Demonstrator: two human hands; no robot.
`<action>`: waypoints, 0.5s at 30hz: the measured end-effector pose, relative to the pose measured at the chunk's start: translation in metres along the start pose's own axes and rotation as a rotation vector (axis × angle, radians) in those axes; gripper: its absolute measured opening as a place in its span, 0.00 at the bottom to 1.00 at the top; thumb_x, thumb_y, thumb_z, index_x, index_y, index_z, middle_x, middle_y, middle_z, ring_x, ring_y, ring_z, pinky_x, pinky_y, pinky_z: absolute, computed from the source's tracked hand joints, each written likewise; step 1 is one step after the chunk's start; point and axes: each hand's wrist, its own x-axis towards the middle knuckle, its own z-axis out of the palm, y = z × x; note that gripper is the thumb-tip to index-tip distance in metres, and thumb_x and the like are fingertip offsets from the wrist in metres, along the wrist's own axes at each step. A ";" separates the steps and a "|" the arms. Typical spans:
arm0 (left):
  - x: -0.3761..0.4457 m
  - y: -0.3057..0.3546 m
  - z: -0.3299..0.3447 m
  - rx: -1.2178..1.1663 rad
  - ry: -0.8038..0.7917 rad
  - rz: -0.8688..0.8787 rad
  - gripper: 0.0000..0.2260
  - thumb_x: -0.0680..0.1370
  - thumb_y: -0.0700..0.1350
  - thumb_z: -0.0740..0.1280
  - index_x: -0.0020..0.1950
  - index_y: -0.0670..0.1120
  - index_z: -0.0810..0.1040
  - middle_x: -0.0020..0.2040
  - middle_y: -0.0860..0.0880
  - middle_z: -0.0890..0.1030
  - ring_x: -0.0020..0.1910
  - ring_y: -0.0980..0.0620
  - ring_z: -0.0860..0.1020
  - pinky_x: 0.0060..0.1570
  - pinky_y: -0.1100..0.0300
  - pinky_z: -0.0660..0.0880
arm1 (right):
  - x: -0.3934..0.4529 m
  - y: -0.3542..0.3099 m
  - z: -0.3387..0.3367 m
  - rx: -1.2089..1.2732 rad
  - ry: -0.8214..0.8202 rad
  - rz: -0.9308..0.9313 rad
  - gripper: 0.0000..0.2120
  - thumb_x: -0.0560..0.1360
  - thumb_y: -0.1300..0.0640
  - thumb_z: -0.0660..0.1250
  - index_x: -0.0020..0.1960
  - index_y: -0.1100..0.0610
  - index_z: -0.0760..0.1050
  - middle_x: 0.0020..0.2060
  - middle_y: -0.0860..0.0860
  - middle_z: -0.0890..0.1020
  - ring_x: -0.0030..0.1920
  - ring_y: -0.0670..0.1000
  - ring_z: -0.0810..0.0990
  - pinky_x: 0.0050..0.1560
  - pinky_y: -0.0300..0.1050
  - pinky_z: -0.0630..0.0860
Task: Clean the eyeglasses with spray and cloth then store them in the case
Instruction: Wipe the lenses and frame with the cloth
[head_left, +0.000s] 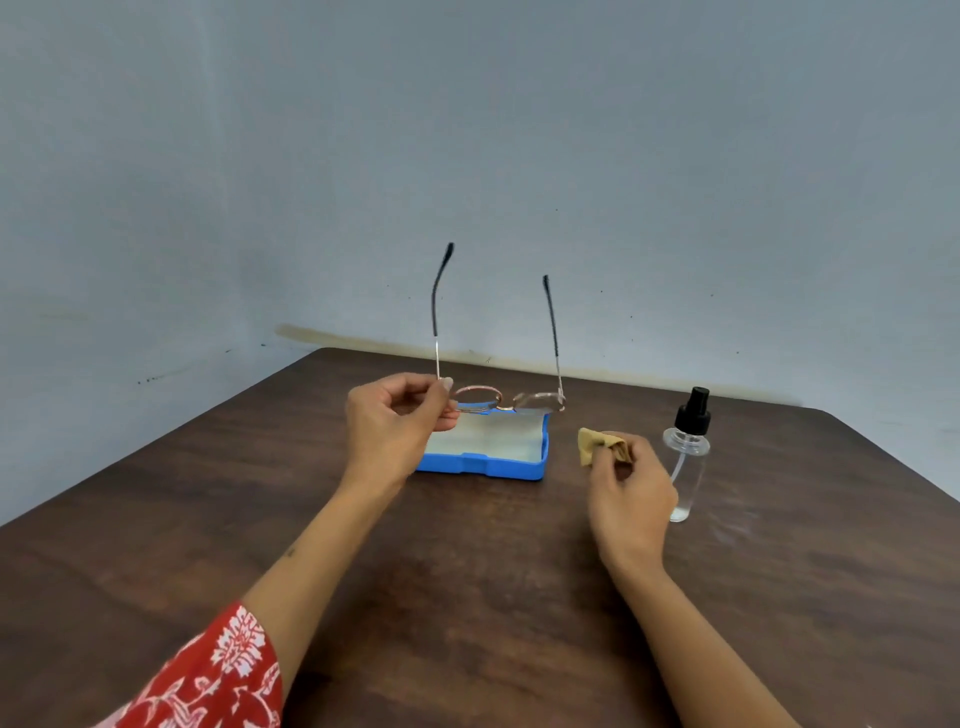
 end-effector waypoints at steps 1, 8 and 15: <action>-0.001 -0.001 0.000 0.048 -0.035 0.036 0.04 0.73 0.37 0.71 0.39 0.43 0.82 0.29 0.49 0.82 0.31 0.51 0.82 0.35 0.64 0.80 | 0.003 0.002 0.000 0.032 -0.005 0.078 0.07 0.75 0.63 0.63 0.44 0.53 0.77 0.40 0.49 0.82 0.43 0.50 0.82 0.48 0.41 0.75; -0.011 -0.006 0.000 0.225 -0.172 0.131 0.04 0.72 0.38 0.72 0.40 0.47 0.82 0.34 0.46 0.84 0.34 0.50 0.84 0.40 0.58 0.82 | 0.004 -0.004 0.003 0.413 -0.067 0.405 0.08 0.78 0.66 0.60 0.43 0.57 0.74 0.40 0.53 0.81 0.40 0.47 0.82 0.54 0.49 0.79; -0.015 -0.010 -0.001 0.389 -0.156 0.212 0.07 0.72 0.39 0.73 0.41 0.53 0.82 0.34 0.51 0.84 0.35 0.54 0.84 0.42 0.52 0.82 | 0.002 -0.015 0.001 0.573 -0.046 0.482 0.10 0.80 0.58 0.58 0.43 0.58 0.75 0.46 0.60 0.82 0.49 0.58 0.82 0.54 0.52 0.79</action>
